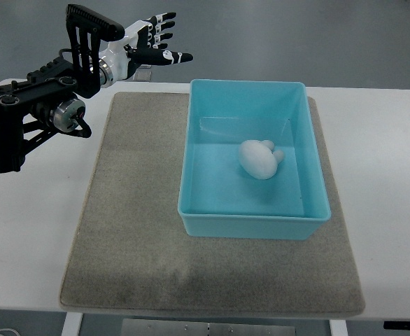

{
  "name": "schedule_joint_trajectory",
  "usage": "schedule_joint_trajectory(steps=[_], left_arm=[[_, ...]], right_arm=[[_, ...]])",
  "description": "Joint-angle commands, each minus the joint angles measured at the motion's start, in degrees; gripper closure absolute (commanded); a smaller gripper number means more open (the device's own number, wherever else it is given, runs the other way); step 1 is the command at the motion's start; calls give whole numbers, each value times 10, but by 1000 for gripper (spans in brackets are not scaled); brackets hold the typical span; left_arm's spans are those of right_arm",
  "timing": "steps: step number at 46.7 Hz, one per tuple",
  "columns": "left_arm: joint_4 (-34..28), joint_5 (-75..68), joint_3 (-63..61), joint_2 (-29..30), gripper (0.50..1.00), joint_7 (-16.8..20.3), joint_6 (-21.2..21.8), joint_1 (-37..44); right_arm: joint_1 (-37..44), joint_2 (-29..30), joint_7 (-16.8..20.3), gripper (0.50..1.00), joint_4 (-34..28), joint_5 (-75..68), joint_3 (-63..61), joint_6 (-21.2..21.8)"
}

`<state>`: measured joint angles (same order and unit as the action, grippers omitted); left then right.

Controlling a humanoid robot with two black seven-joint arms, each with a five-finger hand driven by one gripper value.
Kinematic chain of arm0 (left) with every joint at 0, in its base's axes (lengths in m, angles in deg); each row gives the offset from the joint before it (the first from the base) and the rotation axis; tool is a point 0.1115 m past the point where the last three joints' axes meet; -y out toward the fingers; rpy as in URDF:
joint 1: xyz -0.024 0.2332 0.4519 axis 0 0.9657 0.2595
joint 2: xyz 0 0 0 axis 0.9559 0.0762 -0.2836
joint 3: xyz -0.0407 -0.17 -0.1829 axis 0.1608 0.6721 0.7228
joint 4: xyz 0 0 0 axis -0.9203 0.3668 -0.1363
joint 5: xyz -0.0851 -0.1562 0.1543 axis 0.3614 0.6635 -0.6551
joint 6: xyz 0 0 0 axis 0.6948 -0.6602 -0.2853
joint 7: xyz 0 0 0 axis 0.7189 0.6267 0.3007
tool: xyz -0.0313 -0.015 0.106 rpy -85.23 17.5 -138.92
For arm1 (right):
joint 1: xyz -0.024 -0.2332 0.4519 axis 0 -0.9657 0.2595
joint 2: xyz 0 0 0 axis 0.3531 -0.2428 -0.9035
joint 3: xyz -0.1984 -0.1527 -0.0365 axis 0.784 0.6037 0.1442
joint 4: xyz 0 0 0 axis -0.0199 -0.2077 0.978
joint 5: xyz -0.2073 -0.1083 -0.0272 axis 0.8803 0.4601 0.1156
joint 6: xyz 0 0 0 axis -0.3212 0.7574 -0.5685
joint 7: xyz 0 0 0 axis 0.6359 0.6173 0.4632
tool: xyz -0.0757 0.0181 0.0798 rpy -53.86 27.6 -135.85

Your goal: Place white toy into blue box with left hand

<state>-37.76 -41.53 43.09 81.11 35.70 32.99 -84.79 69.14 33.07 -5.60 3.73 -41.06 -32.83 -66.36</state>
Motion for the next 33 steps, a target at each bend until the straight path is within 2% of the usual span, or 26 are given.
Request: schedule_joint_trajectory(steps=[1,8,18,27,33], left_arm=[[-12,-1,36,2,508,-3,-7,18],[-23,-1,83,18,508,-9,-52,38],[-75,0,184,13,508,-9,-110,80],[-79,0,275,10,508,-8,-139,137],[-79,1,312,-13,508,-4,-176,171]], right_arm=[[0,0,0,564,0,0,0,0],[0,0,0,564,0,1,0,0],[0,0,0,564,0,0,0,0],[0,0,1,564,0,1,0,0],[0,0,0,564,0,0,0,0]])
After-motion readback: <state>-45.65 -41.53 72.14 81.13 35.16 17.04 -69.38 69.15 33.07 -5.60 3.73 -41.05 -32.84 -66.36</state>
